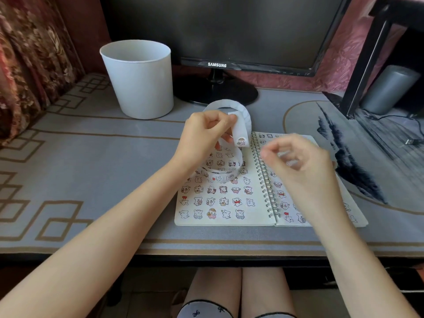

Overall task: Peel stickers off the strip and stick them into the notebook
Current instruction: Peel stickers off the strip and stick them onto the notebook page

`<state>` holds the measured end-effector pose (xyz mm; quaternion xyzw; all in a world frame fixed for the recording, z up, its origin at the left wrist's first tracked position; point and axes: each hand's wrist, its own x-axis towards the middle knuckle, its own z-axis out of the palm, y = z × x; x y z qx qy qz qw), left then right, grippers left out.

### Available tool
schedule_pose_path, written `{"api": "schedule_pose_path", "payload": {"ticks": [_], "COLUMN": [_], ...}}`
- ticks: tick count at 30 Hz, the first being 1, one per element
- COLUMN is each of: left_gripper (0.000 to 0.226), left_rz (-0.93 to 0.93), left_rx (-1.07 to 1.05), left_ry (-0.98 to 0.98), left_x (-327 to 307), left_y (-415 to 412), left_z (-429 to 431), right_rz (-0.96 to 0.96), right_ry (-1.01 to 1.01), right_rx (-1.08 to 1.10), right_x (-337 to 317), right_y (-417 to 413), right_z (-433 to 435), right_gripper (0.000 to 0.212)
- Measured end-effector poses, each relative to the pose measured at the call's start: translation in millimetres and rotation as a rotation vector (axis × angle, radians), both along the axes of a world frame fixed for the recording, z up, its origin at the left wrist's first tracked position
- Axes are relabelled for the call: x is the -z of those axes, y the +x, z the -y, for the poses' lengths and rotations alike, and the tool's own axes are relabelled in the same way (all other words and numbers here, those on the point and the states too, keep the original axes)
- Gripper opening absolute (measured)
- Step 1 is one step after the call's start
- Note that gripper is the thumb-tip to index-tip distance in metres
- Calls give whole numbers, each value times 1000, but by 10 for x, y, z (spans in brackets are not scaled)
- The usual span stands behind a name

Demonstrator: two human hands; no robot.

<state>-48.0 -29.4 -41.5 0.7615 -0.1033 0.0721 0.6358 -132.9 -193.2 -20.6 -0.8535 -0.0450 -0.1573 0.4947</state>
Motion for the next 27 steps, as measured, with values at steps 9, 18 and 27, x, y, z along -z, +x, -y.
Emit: {"api": "schedule_pose_path", "payload": {"ticks": [9, 18, 27], "left_gripper": [25, 29, 14], "left_rz": [22, 18, -6], "left_rx": [24, 101, 150], "left_ry": [-26, -41, 22], "left_x": [-12, -60, -23], "left_y": [0, -33, -9], "left_z": [-13, 8, 11], "right_rz": [106, 137, 121], "right_ry": [-6, 65, 158], "right_rx": [-88, -54, -73], "right_x": [91, 159, 140], "right_y": [454, 500, 542], "right_z": [-99, -90, -71], "right_gripper": [10, 9, 9]}}
